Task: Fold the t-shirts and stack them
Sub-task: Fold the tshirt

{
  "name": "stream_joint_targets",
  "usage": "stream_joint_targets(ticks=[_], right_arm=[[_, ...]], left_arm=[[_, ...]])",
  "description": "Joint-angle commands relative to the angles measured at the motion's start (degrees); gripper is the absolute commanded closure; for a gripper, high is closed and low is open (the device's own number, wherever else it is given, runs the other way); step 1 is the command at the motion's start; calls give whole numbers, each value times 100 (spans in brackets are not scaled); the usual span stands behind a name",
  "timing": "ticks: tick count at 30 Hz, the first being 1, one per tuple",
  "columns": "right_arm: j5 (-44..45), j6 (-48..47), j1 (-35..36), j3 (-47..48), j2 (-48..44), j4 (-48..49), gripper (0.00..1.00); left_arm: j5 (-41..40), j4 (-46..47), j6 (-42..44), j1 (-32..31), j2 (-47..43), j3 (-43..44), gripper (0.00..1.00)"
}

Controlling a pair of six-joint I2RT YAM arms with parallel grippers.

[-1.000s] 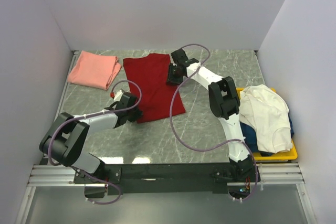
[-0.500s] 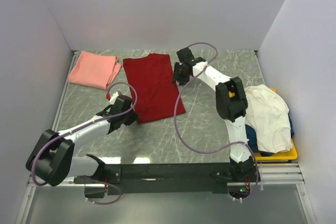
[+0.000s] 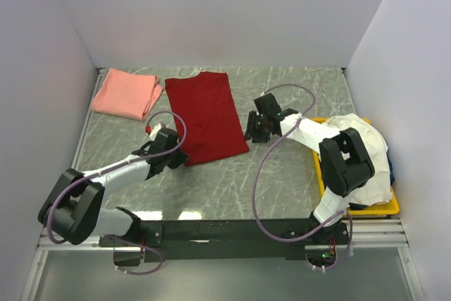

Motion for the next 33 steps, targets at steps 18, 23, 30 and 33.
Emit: stream_joint_targets(ticks=[18, 23, 30, 33], right_arm=[[148, 302, 250, -1190, 74, 750, 66], [-19, 373, 259, -1524, -129, 925, 67], [-318, 566, 259, -2086, -437, 1391, 83], [-441, 653, 259, -2271, -481, 1567, 86]], left_arm=[[57, 148, -85, -104, -516, -569, 98], [-31, -300, -251, -95, -1044, -577, 76], [293, 67, -428, -95, -1090, -911, 66], [399, 252, -489, -95, -940, -1016, 65]])
